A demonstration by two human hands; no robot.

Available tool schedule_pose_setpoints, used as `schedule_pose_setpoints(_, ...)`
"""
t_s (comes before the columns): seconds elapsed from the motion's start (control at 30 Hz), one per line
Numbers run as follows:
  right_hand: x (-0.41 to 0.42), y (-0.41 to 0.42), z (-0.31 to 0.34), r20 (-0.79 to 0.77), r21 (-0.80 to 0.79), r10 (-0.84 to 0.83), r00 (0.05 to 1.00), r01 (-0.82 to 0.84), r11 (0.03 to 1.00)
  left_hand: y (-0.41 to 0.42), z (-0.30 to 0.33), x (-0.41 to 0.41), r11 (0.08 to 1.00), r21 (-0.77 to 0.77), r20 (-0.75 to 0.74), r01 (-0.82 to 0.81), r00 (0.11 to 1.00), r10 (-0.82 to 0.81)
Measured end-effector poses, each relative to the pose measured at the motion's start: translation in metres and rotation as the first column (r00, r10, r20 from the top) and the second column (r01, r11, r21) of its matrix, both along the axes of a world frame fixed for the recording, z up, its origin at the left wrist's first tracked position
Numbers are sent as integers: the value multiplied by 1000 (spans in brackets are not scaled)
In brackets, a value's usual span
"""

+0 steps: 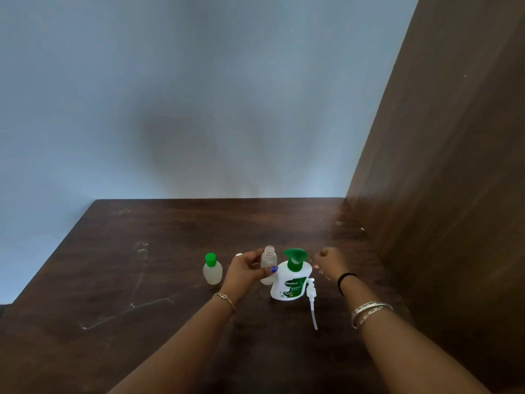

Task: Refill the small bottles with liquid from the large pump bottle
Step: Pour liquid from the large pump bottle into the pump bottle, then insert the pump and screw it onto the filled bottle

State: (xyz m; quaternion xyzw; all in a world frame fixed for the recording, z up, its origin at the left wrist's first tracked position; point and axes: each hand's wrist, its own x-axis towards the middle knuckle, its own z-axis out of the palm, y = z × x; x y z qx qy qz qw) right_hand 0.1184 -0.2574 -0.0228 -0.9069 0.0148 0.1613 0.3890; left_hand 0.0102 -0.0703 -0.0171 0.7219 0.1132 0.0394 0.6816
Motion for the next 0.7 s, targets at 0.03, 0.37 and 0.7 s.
schedule_pose_setpoints(0.03,-2,-5,-11,-8,-63,-13,1000,13,998,-1,2,-1,1000,-2,7,4,1000,-4)
schedule_pose_setpoints(0.37,-36,-9,-43,-76,-270,-42,996,20,963,-11,13,-12,999,-11,3,41,999,-40)
schedule_pose_setpoints(0.7,-32,-14,-36,-69,-246,-115,991,95,965,-18,14,-13,998,-14,-19,67,998,-67)
